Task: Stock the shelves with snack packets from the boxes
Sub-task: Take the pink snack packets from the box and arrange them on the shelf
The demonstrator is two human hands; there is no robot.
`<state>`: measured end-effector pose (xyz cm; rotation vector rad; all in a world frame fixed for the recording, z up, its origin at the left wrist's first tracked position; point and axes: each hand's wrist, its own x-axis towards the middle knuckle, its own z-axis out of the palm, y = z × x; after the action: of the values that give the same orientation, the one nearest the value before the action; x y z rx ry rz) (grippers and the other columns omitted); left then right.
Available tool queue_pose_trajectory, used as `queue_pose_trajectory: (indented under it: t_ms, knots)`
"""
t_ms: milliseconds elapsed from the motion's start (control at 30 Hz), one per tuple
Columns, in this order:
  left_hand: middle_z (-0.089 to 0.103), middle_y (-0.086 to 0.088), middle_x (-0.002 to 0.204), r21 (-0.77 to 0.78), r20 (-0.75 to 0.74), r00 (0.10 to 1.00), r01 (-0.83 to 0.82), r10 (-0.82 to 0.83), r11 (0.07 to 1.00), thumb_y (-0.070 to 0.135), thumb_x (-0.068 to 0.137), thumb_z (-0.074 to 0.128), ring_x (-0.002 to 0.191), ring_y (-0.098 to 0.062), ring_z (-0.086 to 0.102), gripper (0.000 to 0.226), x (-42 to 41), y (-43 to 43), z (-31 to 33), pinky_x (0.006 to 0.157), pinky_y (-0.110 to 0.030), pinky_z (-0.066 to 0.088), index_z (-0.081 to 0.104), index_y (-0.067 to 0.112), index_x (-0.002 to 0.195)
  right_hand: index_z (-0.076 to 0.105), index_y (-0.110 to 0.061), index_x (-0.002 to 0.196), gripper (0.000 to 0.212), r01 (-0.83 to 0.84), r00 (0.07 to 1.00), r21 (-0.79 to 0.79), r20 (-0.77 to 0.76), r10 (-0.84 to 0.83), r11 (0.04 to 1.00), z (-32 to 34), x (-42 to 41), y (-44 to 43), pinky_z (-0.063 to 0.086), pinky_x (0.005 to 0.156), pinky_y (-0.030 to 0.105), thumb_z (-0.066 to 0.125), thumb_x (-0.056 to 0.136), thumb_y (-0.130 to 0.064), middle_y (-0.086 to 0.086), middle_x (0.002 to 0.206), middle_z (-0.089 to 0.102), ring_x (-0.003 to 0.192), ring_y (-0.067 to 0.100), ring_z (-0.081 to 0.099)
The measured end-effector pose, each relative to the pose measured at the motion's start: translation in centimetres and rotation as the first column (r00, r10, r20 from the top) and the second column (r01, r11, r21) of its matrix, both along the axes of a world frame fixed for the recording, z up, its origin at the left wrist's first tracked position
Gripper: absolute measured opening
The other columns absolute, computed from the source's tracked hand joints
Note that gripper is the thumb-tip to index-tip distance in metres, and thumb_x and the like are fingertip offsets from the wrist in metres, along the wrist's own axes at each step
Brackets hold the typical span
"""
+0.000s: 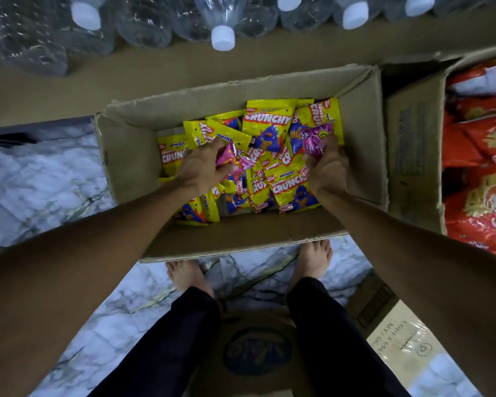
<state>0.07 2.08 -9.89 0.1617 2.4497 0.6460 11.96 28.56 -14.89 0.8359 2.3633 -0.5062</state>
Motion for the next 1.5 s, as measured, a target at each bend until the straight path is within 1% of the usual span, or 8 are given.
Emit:
queue_pose_trajectory:
  t_ms: [100, 200, 300, 433, 600, 1000, 1367, 1500]
  knots:
    - [0.054, 0.006, 0.089, 0.02, 0.026, 0.999, -0.021, 0.02, 1.0, 0.052, 0.088, 0.066, 0.086, -0.024, 0.059, 0.045, -1.0, 0.2, -0.3, 0.091, -0.05, 0.05, 0.048, 0.016, 0.108, 0.071, 0.006, 0.104, 0.036, -0.064, 0.945, -0.008, 0.321, 0.063, 0.998, -4.6, 10.3, 0.2, 0.05, 0.094, 0.053, 0.046, 0.082, -0.007, 0.032, 0.107, 0.067, 0.107, 0.047, 0.062]
    - [0.053, 0.01, 0.081, 0.029, 0.031, 0.999, -0.041, 0.04, 0.999, 0.051, 0.089, 0.065, 0.081, -0.021, 0.06, 0.039, 0.4, 0.5, -0.3, 0.09, -0.052, 0.052, 0.044, 0.021, 0.103, 0.071, 0.003, 0.101, 0.038, -0.208, 0.965, 0.181, 0.196, 0.172, 0.961, -8.4, 10.4, 2.0, 0.051, 0.091, 0.052, 0.043, 0.079, -0.011, 0.03, 0.104, 0.068, 0.102, 0.047, 0.064]
    - [0.051, 0.012, 0.078, 0.058, 0.036, 0.996, -0.081, 0.079, 0.995, 0.046, 0.091, 0.065, 0.077, -0.019, 0.058, 0.034, 0.9, 0.4, 0.6, 0.086, -0.047, 0.053, 0.043, 0.022, 0.101, 0.07, 0.002, 0.103, 0.039, -0.081, 0.971, -0.1, 0.217, 0.102, 0.992, -6.8, 10.6, 1.7, 0.05, 0.093, 0.053, 0.042, 0.08, -0.012, 0.029, 0.108, 0.067, 0.107, 0.045, 0.062]
    - [0.055, 0.008, 0.081, 0.073, -0.005, 0.995, -0.1, 0.1, 0.992, 0.047, 0.094, 0.061, 0.073, -0.017, 0.059, 0.032, 1.9, 0.6, 3.8, 0.074, -0.039, 0.054, 0.042, 0.022, 0.101, 0.06, -0.009, 0.104, 0.018, -0.028, 0.999, -0.185, 0.015, 0.031, 0.982, 3.9, -3.8, -0.6, 0.046, 0.076, 0.028, 0.053, 0.097, -0.023, 0.004, 0.094, 0.064, 0.086, 0.021, 0.059]
    - [0.062, -0.004, 0.095, 0.131, -0.009, 0.986, -0.162, 0.164, 0.978, 0.062, 0.097, 0.041, 0.085, -0.026, 0.062, 0.047, 3.4, 1.3, 9.7, 0.072, -0.048, 0.055, 0.044, 0.019, 0.118, 0.059, -0.003, 0.123, 0.061, 0.017, 0.986, -0.374, -0.146, -0.077, 0.927, 14.9, -8.5, -2.3, 0.039, 0.059, 0.011, 0.078, 0.081, -0.043, 0.006, 0.101, 0.064, 0.093, 0.021, 0.06]
    - [0.048, -0.011, 0.13, 0.089, 0.104, 0.985, -0.144, 0.134, 0.986, 0.036, 0.105, 0.035, 0.105, -0.034, 0.057, 0.034, 4.5, 2.1, 35.1, 0.086, -0.044, 0.046, 0.04, 0.018, 0.134, 0.038, -0.014, 0.151, 0.084, 0.068, 0.968, -0.529, -0.169, -0.184, 0.846, 40.5, -4.6, -3.8, 0.036, 0.085, 0.019, 0.074, 0.084, -0.05, 0.008, 0.145, 0.053, 0.133, 0.025, 0.049]
    - [0.054, 0.001, 0.071, 0.286, 0.102, 0.973, -0.23, 0.209, 0.93, 0.029, 0.105, 0.045, 0.052, -0.014, 0.048, 0.018, 5.9, 1.9, 61.3, 0.042, -0.022, 0.039, 0.046, 0.027, 0.123, 0.035, -0.017, 0.152, 0.082, -0.055, 0.944, -0.563, -0.299, -0.141, 0.825, 65.7, -2.7, -4.3, 0.054, 0.089, 0.039, 0.064, 0.088, -0.06, 0.013, 0.126, 0.063, 0.111, 0.031, 0.065]
    - [0.059, 0.003, 0.071, 0.275, 0.059, 0.988, -0.153, 0.142, 0.949, 0.039, 0.102, 0.048, 0.051, -0.014, 0.054, 0.022, 5.7, 1.0, 67.3, 0.054, -0.041, 0.054, 0.047, 0.032, 0.122, 0.034, -0.017, 0.152, 0.081, -0.108, 0.933, -0.562, -0.341, -0.111, 0.82, 71.6, -2.4, -3.8, 0.05, 0.07, 0.012, 0.063, 0.088, -0.058, -0.002, 0.127, 0.055, 0.098, 0.016, 0.06]
